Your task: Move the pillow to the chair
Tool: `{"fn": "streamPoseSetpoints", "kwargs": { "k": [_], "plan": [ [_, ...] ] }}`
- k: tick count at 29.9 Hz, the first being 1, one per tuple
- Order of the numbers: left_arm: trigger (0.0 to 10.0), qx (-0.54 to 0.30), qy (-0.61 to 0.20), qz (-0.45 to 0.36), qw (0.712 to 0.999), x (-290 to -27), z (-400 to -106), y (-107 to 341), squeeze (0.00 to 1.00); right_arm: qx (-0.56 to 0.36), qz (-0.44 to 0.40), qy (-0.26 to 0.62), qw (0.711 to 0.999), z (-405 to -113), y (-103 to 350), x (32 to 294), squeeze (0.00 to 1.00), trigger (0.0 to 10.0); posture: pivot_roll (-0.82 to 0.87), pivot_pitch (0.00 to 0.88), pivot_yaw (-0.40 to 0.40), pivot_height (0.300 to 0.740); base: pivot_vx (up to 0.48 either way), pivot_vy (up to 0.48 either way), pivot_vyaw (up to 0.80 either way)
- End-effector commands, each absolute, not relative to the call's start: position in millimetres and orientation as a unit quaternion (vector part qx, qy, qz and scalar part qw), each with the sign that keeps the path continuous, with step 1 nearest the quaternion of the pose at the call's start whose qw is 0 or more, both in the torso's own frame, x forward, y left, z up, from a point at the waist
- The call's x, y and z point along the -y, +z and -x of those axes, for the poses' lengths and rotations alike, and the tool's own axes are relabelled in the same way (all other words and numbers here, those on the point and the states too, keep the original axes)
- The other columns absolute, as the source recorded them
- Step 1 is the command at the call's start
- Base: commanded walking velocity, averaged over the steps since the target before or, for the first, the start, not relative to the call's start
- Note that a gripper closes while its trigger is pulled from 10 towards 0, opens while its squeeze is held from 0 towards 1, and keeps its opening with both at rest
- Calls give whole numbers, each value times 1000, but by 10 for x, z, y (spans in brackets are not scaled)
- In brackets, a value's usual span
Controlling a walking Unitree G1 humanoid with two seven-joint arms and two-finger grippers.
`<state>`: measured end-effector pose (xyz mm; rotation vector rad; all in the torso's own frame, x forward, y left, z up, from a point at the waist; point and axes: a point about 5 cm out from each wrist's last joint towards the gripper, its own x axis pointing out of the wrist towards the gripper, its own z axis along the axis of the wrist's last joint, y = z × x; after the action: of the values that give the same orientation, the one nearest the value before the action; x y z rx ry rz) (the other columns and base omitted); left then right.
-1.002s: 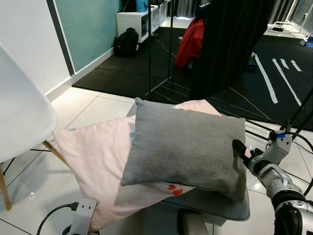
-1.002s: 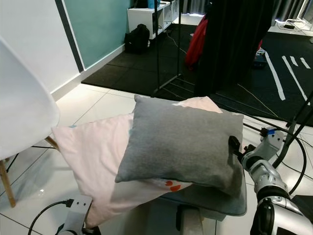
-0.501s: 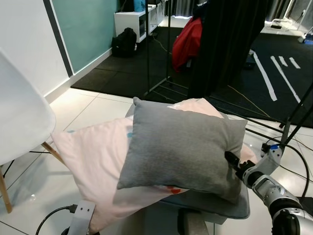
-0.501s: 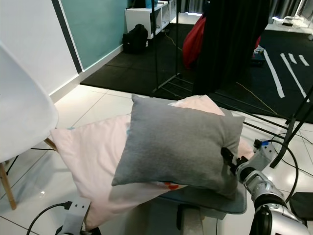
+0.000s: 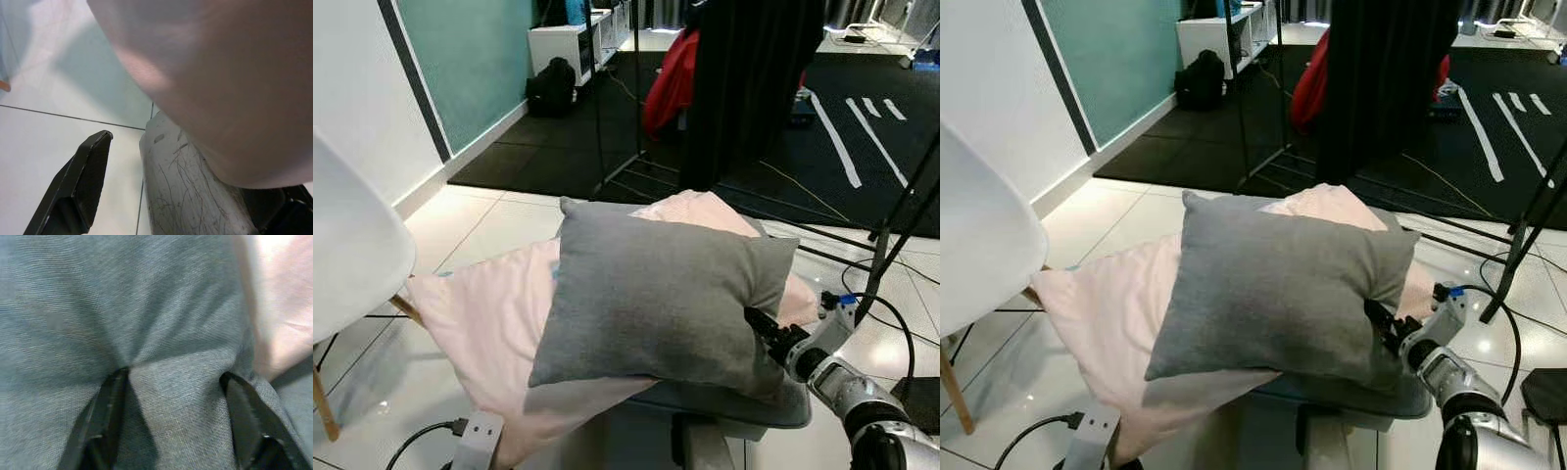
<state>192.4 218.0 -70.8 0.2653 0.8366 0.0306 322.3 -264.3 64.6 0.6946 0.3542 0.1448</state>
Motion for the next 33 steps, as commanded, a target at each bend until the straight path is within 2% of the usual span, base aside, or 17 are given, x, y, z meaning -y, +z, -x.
{"fn": "streamPoseSetpoints", "kwargs": {
  "k": [1,7,16,24,29,33],
  "plan": [
    [10000,-453,14,-138,881,-2247,-1654,-836,0,-191,-364,111,905,-3186,529,2440,0,0,-50,170,69,344,0,0,0],
    [10000,-455,12,-140,879,-2235,-1627,-850,0,-180,-373,142,899,-3217,584,2391,0,0,-57,156,66,344,0,0,0],
    [10000,-455,12,-139,879,-2239,-1637,-846,0,-188,-360,142,903,-3228,576,2363,0,0,-70,135,54,344,0,0,0],
    [10000,-444,11,-138,885,-2174,-1895,-753,0,-186,-330,162,911,-3331,645,2212,0,0,-87,114,40,344,0,0,0],
    [10000,-434,17,-132,891,-2177,-2020,-691,0,-110,-324,225,912,-3543,980,2039,0,0,-102,99,20,344,0,0,0],
    [10000,-419,38,-124,899,-2307,-2210,-554,0,-49,-312,288,904,-3705,1333,1874,0,0,-111,88,0,359,0,0,0]
  ]
}}
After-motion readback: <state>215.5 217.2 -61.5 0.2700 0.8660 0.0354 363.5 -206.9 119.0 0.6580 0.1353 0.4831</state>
